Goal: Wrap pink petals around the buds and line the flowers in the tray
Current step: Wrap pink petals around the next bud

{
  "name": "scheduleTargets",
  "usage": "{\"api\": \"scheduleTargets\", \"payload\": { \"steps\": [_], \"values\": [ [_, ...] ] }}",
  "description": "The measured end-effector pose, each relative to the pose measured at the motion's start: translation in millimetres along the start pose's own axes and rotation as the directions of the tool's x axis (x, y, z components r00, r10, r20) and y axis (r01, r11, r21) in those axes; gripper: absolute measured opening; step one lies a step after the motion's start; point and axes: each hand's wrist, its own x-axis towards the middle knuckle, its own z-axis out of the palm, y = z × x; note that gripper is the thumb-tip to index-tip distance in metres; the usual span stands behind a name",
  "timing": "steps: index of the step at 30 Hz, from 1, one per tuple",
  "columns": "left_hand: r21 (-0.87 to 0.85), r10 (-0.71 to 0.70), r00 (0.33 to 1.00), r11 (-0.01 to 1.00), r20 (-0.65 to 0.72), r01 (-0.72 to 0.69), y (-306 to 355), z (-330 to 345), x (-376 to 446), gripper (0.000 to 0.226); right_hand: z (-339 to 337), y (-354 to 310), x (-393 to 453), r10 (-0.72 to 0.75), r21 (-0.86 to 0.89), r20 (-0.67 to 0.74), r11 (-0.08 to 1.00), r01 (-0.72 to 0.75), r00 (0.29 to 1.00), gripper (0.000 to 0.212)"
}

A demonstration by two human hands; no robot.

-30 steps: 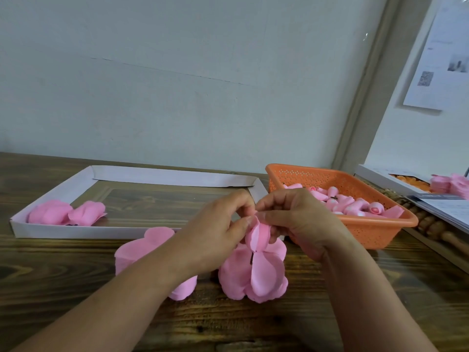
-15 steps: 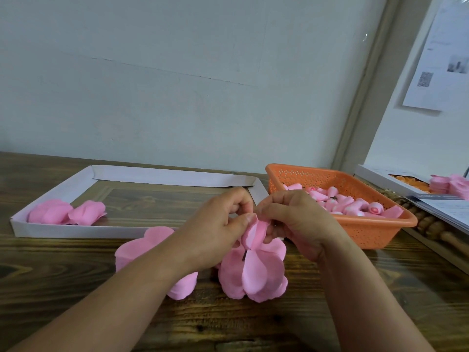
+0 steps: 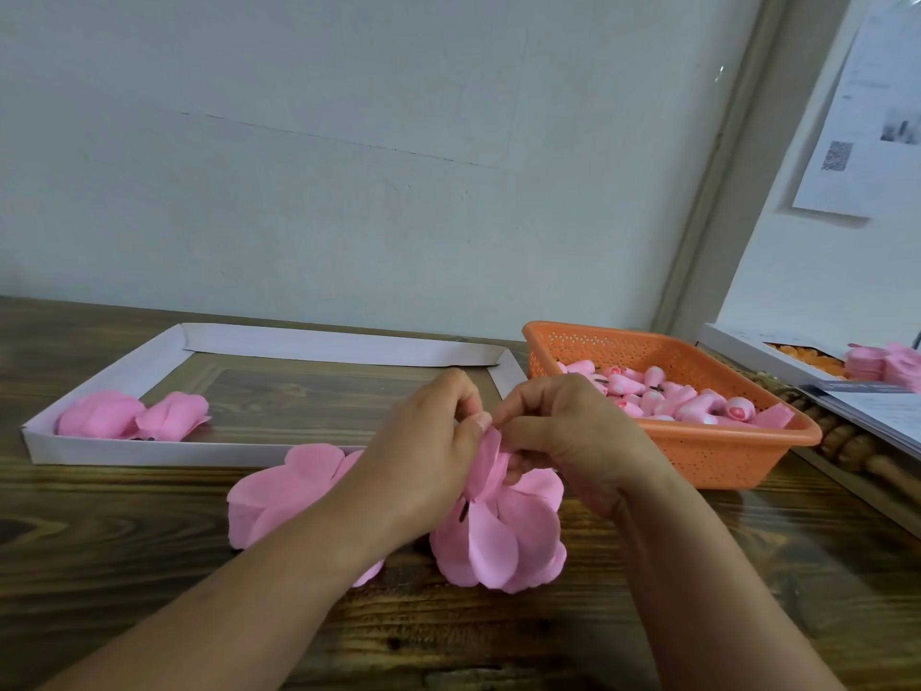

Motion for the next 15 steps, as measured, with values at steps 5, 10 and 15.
{"api": "scheduleTargets", "payload": {
  "steps": [5, 10, 15],
  "values": [
    [-0.284, -0.167, 0.982, 0.941, 0.085, 0.184, -2, -3, 4, 0.013, -5, 0, 1, 0.021, 0.023, -0.040, 1.000, -0.020, 0.999, 0.014],
    [-0.468, -0.166, 0.936, 0.830, 0.312, 0.303, -6, -9, 6, 0.022, -10, -1, 0, 0.019, 0.079, -0.088, 0.997, -0.013, 0.996, 0.014],
    [-0.464, -0.147, 0.934, 0.836, 0.326, 0.294, -9, -10, 6, 0.026, -10, -2, -1, 0.025, 0.102, -0.078, 0.995, -0.017, 0.997, 0.016]
  ]
}}
